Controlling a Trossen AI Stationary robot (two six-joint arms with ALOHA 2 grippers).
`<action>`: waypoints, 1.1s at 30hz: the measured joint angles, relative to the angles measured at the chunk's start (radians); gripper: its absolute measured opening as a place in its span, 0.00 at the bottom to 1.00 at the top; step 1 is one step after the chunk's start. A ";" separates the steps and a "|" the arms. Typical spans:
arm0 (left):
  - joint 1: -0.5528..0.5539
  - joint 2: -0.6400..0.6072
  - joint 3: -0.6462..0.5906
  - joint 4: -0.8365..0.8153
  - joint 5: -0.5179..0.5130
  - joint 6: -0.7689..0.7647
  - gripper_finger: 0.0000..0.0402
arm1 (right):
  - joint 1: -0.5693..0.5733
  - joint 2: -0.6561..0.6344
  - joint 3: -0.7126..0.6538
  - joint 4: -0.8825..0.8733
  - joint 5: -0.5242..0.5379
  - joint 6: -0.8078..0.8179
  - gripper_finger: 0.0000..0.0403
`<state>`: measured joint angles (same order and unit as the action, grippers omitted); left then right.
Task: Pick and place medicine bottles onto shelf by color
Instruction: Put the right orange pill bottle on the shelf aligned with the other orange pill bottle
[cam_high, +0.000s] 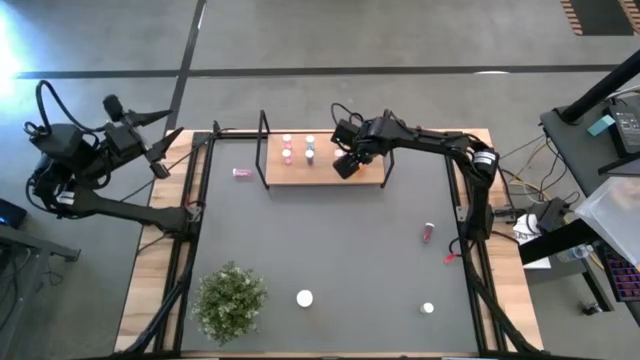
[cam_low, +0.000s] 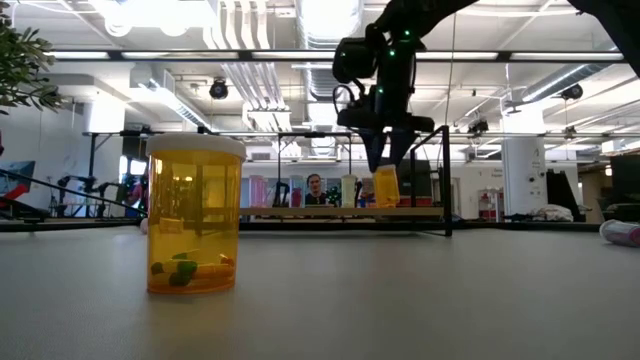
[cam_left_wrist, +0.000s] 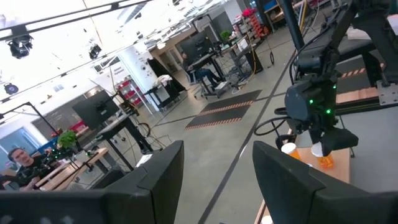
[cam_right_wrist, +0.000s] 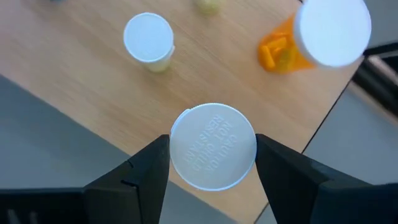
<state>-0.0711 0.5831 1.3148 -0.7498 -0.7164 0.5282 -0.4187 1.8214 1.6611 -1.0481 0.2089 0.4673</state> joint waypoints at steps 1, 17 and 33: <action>0.000 0.000 0.000 0.000 0.000 0.000 0.44 | 0.000 0.000 0.000 0.001 0.000 -0.022 0.52; 0.000 0.008 -0.002 0.000 0.000 -0.001 0.44 | -0.057 0.000 -0.001 0.006 0.000 -0.332 0.52; 0.000 0.012 -0.008 0.001 0.000 -0.001 0.44 | -0.073 0.000 -0.015 0.046 -0.059 -0.503 0.52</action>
<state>-0.0715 0.5949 1.3067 -0.7490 -0.7162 0.5270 -0.4919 1.8217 1.6462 -1.0018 0.1494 -0.0353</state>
